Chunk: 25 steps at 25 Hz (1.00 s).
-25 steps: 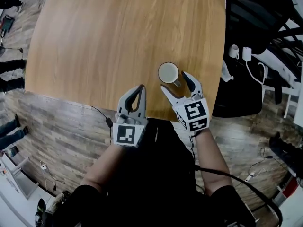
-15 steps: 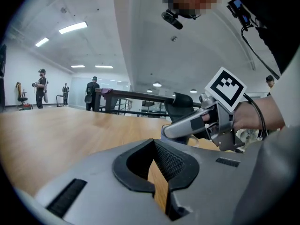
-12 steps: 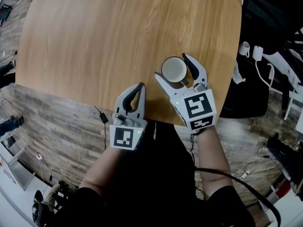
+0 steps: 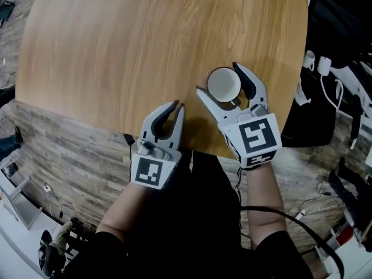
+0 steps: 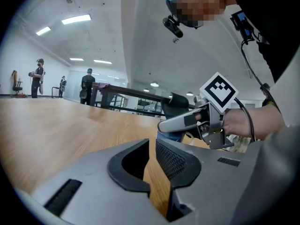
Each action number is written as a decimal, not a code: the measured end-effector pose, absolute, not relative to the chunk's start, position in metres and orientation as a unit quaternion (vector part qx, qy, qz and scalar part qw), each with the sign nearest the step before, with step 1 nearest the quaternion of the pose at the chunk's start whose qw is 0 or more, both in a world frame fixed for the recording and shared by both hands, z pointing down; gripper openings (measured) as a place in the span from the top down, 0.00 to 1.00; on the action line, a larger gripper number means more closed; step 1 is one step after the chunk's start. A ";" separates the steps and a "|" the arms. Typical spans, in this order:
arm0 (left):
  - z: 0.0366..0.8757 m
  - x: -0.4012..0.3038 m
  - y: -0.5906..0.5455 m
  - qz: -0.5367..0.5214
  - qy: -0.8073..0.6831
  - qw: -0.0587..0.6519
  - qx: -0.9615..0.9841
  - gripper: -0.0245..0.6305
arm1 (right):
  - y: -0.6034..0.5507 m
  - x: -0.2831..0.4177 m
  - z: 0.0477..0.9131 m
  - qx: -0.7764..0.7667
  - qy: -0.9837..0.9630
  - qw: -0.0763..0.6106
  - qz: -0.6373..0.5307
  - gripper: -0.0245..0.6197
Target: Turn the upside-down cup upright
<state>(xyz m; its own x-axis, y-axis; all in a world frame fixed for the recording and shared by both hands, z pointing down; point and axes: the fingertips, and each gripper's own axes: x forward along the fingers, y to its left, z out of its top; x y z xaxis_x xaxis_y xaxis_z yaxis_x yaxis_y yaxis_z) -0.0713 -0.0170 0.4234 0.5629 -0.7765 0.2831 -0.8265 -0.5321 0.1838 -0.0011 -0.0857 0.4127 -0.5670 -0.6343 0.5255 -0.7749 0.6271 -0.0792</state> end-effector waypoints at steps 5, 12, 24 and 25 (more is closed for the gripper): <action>0.428 -0.046 -0.017 0.121 -0.402 0.104 0.902 0.67 | -0.086 0.006 0.403 0.410 -0.875 0.201 0.160 0.43; 0.418 -0.010 -0.026 0.031 -0.339 0.187 0.921 0.51 | -0.085 0.014 0.351 0.413 -0.886 0.128 0.166 0.43; 0.412 0.011 -0.049 0.079 -0.268 0.026 0.960 0.41 | -0.074 0.003 0.327 0.383 -0.901 0.114 0.168 0.43; 0.412 0.014 -0.046 0.080 -0.261 0.021 0.962 0.41 | -0.073 0.002 0.327 0.381 -0.902 0.115 0.169 0.43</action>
